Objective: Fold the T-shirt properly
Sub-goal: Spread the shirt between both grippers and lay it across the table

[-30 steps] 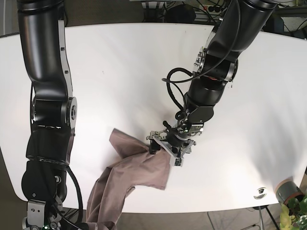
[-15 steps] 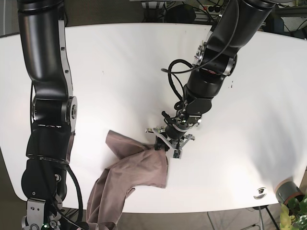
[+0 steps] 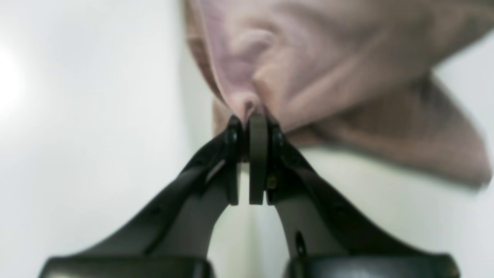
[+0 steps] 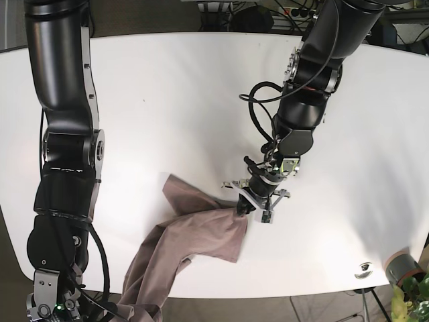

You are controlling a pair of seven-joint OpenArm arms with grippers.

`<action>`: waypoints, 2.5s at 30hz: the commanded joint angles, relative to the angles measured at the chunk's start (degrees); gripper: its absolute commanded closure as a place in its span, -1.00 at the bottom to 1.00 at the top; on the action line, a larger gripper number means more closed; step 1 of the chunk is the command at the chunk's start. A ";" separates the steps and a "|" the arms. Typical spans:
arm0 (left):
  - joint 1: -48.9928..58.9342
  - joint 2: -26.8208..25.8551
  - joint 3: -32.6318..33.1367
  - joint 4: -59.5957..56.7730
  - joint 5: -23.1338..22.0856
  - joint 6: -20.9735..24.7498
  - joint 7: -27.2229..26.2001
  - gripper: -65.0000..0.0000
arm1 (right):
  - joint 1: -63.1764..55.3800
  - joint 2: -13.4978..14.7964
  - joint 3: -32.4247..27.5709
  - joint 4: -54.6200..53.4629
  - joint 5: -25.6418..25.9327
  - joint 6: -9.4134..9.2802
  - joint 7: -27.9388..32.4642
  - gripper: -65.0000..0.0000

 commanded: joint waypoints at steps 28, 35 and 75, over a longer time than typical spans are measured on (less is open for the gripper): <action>5.23 -13.08 -30.48 62.44 -0.27 -0.65 37.13 1.00 | 2.96 1.84 4.95 3.75 -0.07 -0.19 -1.28 0.94; -1.97 -18.09 -34.78 63.58 -0.27 -3.02 41.79 1.00 | 3.14 1.84 4.95 3.84 0.02 -0.11 -1.28 0.94; 20.27 -19.68 -43.93 65.86 -0.27 -12.17 44.25 1.00 | -40.64 -5.02 26.75 32.24 1.51 0.07 -8.49 0.94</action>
